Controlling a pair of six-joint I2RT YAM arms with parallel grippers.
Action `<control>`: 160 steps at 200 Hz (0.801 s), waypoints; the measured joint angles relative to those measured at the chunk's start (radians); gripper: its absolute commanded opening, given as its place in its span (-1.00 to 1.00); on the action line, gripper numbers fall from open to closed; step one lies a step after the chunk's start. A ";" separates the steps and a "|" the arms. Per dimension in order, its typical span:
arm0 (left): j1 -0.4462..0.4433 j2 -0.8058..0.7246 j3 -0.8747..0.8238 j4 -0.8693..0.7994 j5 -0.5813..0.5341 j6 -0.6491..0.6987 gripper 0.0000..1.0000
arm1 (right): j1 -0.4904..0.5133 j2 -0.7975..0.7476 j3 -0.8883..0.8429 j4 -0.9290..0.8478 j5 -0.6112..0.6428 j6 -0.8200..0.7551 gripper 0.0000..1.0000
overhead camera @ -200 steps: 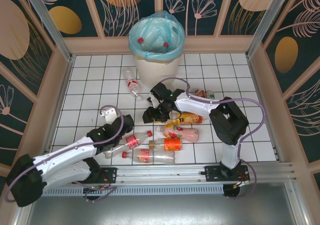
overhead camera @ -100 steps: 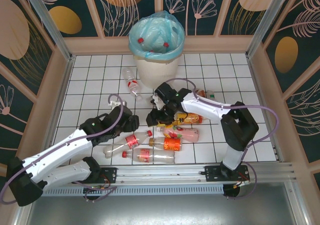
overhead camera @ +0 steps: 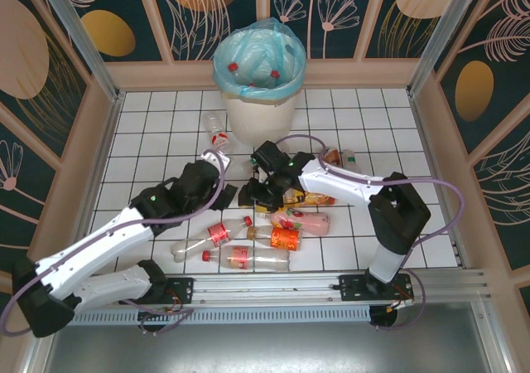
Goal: Put the plastic bottles in the bin
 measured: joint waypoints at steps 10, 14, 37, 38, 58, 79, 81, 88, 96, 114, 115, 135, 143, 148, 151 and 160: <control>0.000 -0.064 -0.044 0.035 -0.001 0.074 0.79 | 0.011 0.009 0.005 0.000 0.005 0.024 0.04; 0.000 -0.095 -0.062 0.050 0.000 0.107 0.79 | 0.016 0.013 0.006 0.000 0.008 0.032 0.04; 0.000 -0.223 -0.144 0.127 0.020 0.270 0.81 | 0.035 0.037 0.011 0.000 0.027 0.074 0.04; 0.000 -0.227 -0.148 0.130 0.021 0.275 0.81 | 0.035 0.037 0.011 0.000 0.027 0.074 0.04; 0.000 -0.276 -0.194 0.146 0.057 0.394 0.83 | 0.037 0.069 0.033 -0.001 0.035 0.092 0.05; 0.000 -0.242 -0.203 0.114 0.137 0.490 0.85 | 0.037 0.108 0.057 -0.002 0.044 0.097 0.06; 0.000 -0.238 -0.203 0.110 0.144 0.496 0.85 | 0.037 0.113 0.060 -0.001 0.045 0.097 0.06; 0.000 -0.212 -0.203 0.089 0.174 0.520 0.85 | 0.037 0.124 0.065 -0.002 0.047 0.096 0.06; 0.000 -0.183 -0.203 0.067 0.200 0.542 0.85 | 0.037 0.133 0.072 -0.005 0.050 0.095 0.07; 0.000 -0.113 -0.206 0.023 0.237 0.581 0.87 | 0.034 0.148 0.078 -0.012 0.054 0.093 0.10; 0.000 -0.111 -0.207 0.022 0.238 0.582 0.87 | 0.034 0.148 0.078 -0.013 0.054 0.093 0.10; 0.000 -0.100 -0.225 0.004 0.277 0.603 0.89 | 0.032 0.155 0.078 -0.024 0.060 0.086 0.13; 0.000 -0.101 -0.233 0.003 0.294 0.606 0.89 | 0.031 0.156 0.078 -0.027 0.064 0.082 0.14; 0.000 -0.100 -0.237 0.003 0.307 0.608 0.89 | 0.031 0.156 0.078 -0.029 0.066 0.077 0.14; 0.000 -0.100 -0.239 0.003 0.312 0.608 0.89 | 0.030 0.156 0.078 -0.030 0.068 0.076 0.14; 0.000 -0.099 -0.248 0.004 0.329 0.609 0.89 | 0.027 0.156 0.078 -0.032 0.069 0.068 0.14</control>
